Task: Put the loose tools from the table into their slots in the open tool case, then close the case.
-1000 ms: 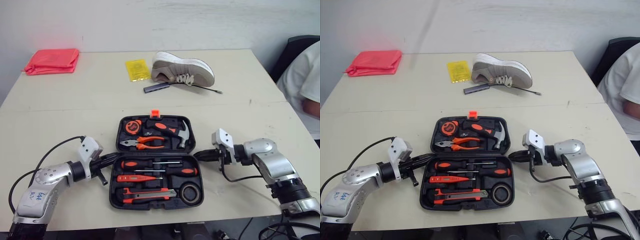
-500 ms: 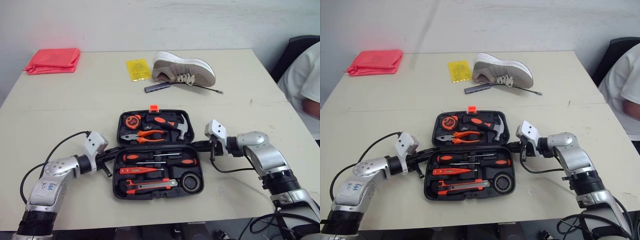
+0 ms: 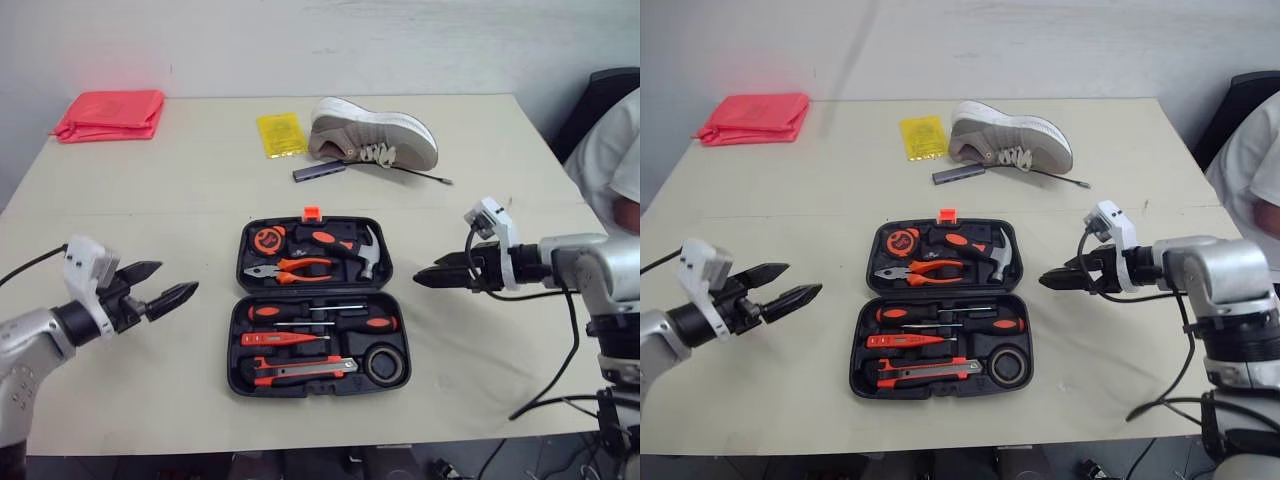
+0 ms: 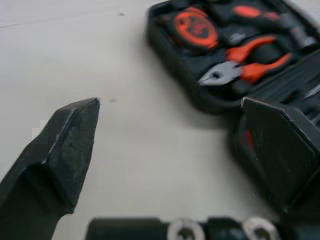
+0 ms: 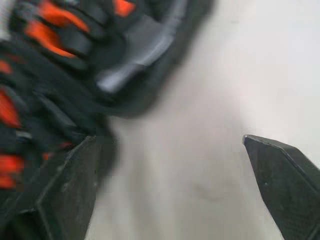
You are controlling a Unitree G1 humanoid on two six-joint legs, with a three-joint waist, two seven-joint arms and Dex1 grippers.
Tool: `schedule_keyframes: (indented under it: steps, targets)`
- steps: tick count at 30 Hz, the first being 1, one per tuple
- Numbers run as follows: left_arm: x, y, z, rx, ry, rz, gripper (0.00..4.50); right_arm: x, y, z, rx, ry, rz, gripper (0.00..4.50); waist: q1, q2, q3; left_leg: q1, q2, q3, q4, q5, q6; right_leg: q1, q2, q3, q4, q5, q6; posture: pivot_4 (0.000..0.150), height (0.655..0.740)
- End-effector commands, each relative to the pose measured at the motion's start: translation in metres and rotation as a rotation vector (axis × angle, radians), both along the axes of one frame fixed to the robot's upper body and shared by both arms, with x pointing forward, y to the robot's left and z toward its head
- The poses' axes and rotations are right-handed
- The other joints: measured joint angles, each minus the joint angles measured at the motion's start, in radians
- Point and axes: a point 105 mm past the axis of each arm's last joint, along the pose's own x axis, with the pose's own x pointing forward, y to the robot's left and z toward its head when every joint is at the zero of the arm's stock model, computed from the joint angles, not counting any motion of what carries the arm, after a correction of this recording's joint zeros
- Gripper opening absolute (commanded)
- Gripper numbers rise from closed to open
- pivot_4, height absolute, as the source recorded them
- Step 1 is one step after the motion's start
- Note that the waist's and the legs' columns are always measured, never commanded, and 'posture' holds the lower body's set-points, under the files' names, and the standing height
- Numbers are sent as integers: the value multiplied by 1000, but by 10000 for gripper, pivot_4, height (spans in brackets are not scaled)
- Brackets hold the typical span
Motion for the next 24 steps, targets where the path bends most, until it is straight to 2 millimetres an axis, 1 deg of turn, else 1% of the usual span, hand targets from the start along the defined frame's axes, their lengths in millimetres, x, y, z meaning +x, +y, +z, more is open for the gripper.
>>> schedule_keyframes:
  steps: [1,4,7,10,13,16,23,24]
  targets:
    - [9,-10,0,9,110,45,44883,5,5,-4,-40,66,-78,45000,-1,-1,0,0,0,0,0,1,-1,0,0,0,0,0,0,1500,7400]
    - [24,-14,-8,63,172,100,44883,23,17,1,6,56,-139,45000,-7,-1,0,-1,-6,1,0,3,-4,-1,2,1,1,0,1,1500,7400]
    - [37,-20,-17,87,204,124,44883,28,21,-6,-75,44,-163,45000,-4,-1,0,-5,-8,3,-1,9,-8,-8,2,2,3,1,2,1500,7400]
    - [48,-23,-23,108,235,146,44883,39,24,-12,-95,37,-217,45000,-4,-1,0,-9,-7,1,0,10,-8,-9,2,1,2,1,2,1500,7400]
    - [53,-24,-24,107,241,152,44883,43,26,-15,-104,38,-230,45000,-5,-1,-1,-12,-8,1,1,10,-8,-12,3,1,2,2,3,1500,7400]
    - [57,-21,-27,106,246,167,44883,45,27,-20,-133,49,-239,45000,-6,-1,-1,-12,-8,2,1,11,-8,-12,3,1,3,2,3,1500,7400]
    - [63,-24,-33,110,273,168,44883,50,33,-27,-148,63,-251,45000,-6,-3,-2,-11,-10,1,3,15,-8,-11,3,1,6,4,3,1500,7400]
    - [63,-25,-35,111,281,164,42374,50,35,-28,-147,68,-250,45000,-6,-3,-2,-11,-12,1,2,16,-7,-11,3,1,6,6,3,1500,7400]
